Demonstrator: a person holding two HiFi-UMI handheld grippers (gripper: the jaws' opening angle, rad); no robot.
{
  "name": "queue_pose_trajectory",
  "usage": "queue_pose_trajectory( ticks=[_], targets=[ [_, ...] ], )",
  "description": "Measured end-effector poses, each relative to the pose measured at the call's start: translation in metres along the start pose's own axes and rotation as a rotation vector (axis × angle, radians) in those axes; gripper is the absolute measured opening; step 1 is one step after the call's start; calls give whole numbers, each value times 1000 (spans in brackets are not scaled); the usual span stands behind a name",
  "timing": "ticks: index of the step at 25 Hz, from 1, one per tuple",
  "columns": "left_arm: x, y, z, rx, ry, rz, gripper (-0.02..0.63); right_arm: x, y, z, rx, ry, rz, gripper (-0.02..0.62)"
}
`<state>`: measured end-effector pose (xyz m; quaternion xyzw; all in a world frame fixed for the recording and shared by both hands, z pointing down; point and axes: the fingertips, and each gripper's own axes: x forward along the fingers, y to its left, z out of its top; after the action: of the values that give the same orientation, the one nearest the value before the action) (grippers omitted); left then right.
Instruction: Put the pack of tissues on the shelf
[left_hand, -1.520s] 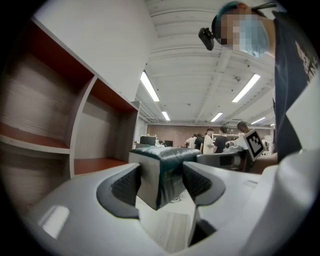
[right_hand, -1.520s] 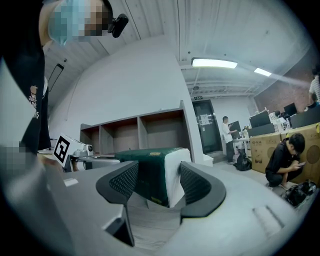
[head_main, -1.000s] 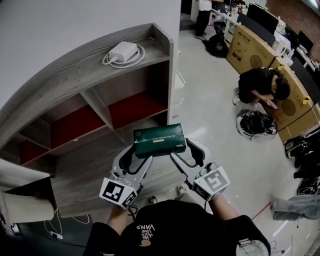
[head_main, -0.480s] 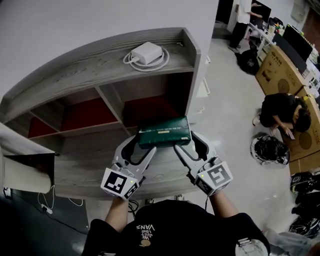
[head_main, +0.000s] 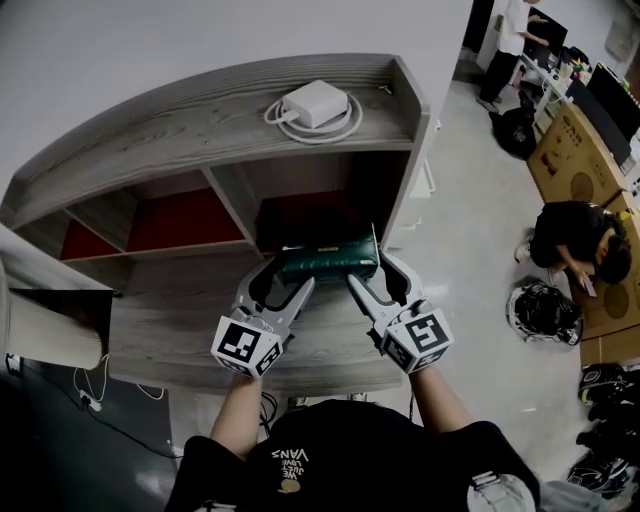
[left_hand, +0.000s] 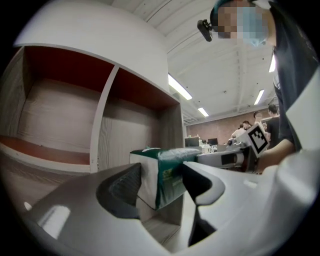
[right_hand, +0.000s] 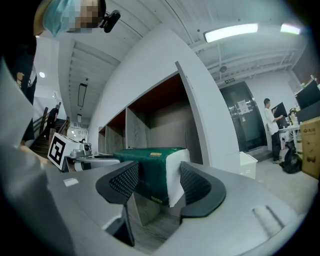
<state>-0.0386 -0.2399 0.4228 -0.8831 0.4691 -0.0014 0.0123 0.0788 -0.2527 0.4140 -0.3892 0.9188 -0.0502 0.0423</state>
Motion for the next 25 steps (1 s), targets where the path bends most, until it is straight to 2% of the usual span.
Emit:
queue_pose_trajectory(
  ticks=[5,12,17,25],
  targets=[
    [12,10,-14,-6,7,6,288,11,-9,-6,-44,3,-19,258],
    [25,24,-15,17,7,29,288,26,-17,-5,-68,16,-48,258],
    [33,33,-14,25,10,51,288,37,-24,-5,-64,18,-66,258],
    [41,43,-15,-5,6,87,290,47,-30,-9,-47,26,-90,258]
  ],
)
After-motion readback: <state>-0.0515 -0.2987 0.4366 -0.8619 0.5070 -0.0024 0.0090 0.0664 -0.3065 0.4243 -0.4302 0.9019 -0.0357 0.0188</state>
